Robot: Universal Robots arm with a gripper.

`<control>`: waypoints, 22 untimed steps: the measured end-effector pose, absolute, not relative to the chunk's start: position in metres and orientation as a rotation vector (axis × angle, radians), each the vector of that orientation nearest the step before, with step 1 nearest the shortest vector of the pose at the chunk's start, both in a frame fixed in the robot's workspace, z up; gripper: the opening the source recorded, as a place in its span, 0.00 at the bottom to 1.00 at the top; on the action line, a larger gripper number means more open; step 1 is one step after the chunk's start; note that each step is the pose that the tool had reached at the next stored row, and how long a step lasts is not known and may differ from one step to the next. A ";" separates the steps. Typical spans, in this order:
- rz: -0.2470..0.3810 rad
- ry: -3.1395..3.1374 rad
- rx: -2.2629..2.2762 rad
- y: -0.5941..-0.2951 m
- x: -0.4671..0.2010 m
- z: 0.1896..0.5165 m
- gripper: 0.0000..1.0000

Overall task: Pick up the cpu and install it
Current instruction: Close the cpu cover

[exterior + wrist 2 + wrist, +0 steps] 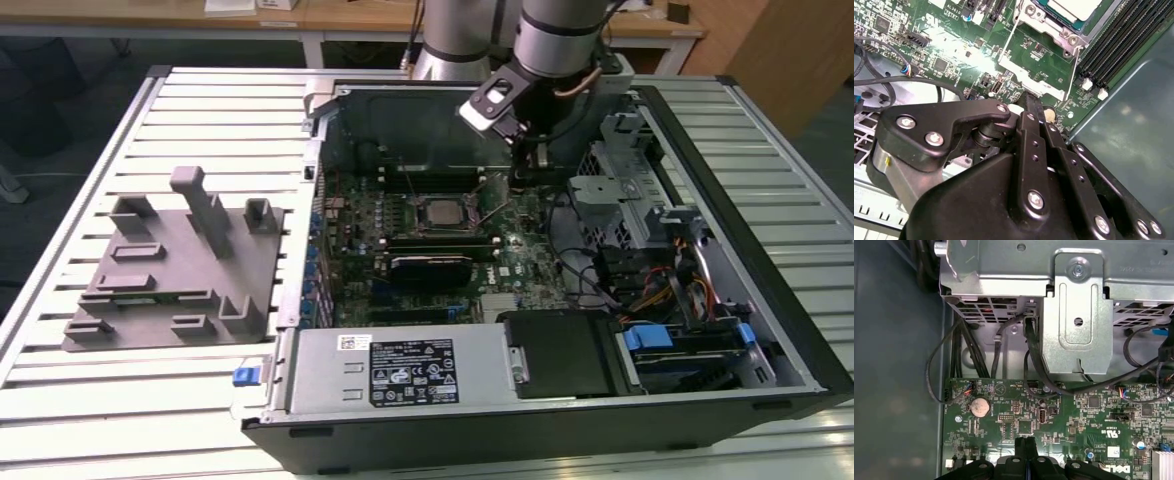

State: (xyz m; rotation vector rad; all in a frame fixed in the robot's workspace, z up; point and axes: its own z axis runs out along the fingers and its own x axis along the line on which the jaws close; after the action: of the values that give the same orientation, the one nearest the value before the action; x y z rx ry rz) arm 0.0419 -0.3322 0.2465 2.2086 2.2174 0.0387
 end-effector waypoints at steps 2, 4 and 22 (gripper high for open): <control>0.039 2.217 2.209 -0.332 0.042 0.246 0.11; 0.039 2.217 2.208 -0.332 0.042 0.245 0.11; 0.039 2.217 2.209 -0.332 0.027 0.244 0.11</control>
State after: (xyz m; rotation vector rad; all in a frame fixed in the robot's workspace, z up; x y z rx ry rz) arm 0.0267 -0.3322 0.2443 2.2085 2.2174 0.0387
